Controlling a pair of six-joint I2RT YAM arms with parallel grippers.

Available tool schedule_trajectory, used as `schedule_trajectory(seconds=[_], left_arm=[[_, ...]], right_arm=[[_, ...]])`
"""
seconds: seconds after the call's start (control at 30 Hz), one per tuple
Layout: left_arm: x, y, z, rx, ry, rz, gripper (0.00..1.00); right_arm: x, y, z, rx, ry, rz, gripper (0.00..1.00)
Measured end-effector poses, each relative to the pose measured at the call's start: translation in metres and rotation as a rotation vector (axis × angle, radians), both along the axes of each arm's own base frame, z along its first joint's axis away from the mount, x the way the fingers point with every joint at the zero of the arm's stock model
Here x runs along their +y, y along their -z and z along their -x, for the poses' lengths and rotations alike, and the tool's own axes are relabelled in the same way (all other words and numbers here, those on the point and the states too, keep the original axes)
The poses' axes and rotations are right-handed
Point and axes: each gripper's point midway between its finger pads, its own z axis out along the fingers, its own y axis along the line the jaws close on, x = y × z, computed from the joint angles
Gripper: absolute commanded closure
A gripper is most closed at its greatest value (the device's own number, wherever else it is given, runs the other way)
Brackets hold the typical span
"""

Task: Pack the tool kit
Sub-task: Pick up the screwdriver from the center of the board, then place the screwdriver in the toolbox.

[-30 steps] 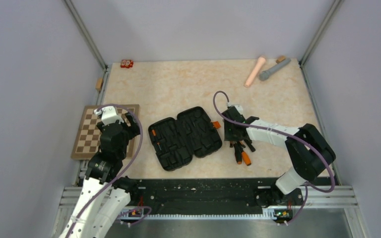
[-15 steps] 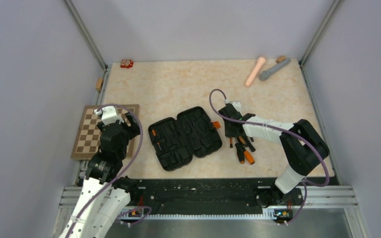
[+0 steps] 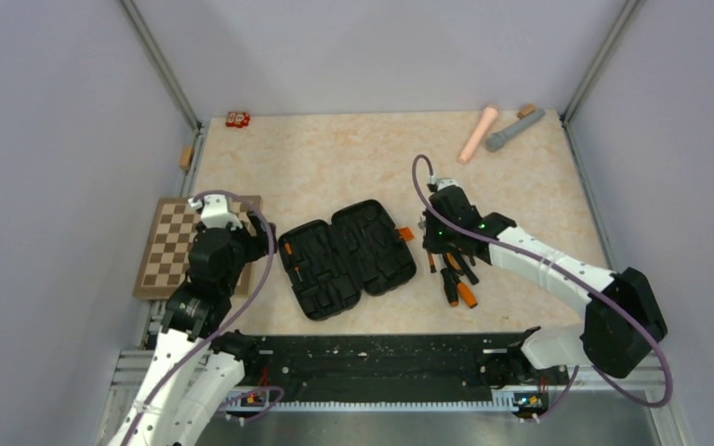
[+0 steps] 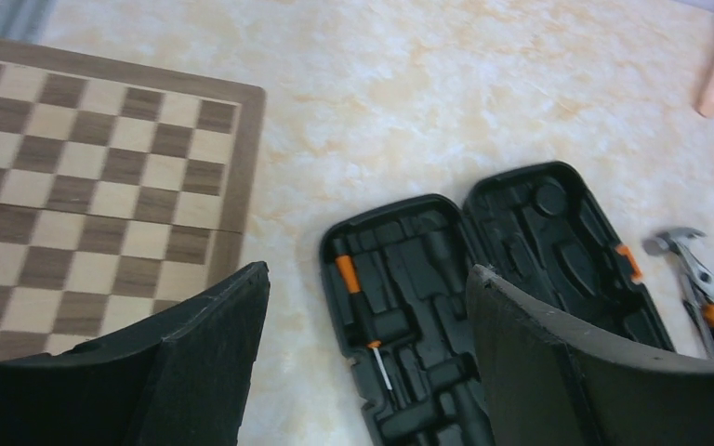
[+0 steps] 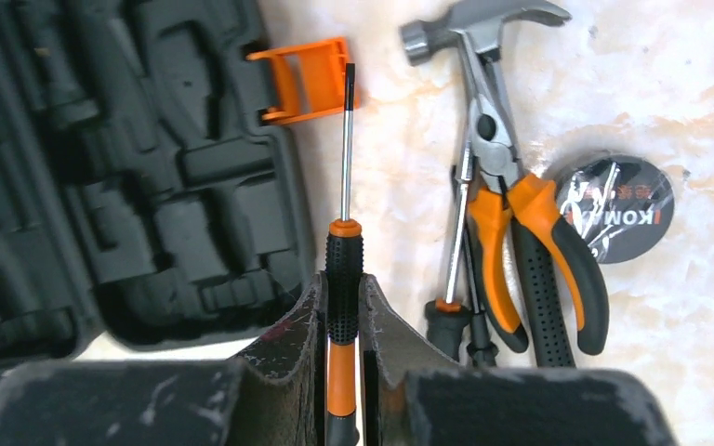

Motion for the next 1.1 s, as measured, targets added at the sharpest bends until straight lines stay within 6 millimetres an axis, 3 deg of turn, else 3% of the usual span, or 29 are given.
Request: schedule_trajectory(seconds=[0.2, 0.37, 0.57, 0.7, 0.93, 1.1], left_arm=[[-0.046, 0.004, -0.004, 0.061, 0.188, 0.144, 0.18], [-0.096, -0.009, -0.004, 0.067, 0.353, 0.345, 0.18], [-0.156, -0.018, 0.006, 0.114, 0.542, 0.491, 0.18], [-0.188, -0.015, 0.017, 0.158, 0.634, 0.524, 0.23], [-0.222, -0.001, 0.031, 0.230, 0.726, 0.520, 0.42], [-0.231, 0.009, 0.029, 0.254, 0.737, 0.501, 0.74]], right_arm=[[0.027, -0.049, -0.004, -0.113, -0.042, -0.204, 1.00], [0.062, -0.088, -0.011, -0.203, -0.028, -0.438, 1.00], [0.115, -0.121, 0.000, -0.246, -0.056, -0.655, 1.00], [0.138, -0.133, 0.001, -0.249, -0.054, -0.757, 1.00], [0.154, -0.146, -0.002, -0.247, -0.031, -0.865, 1.00], [0.161, -0.152, 0.001, -0.240, -0.038, -0.908, 1.00]])
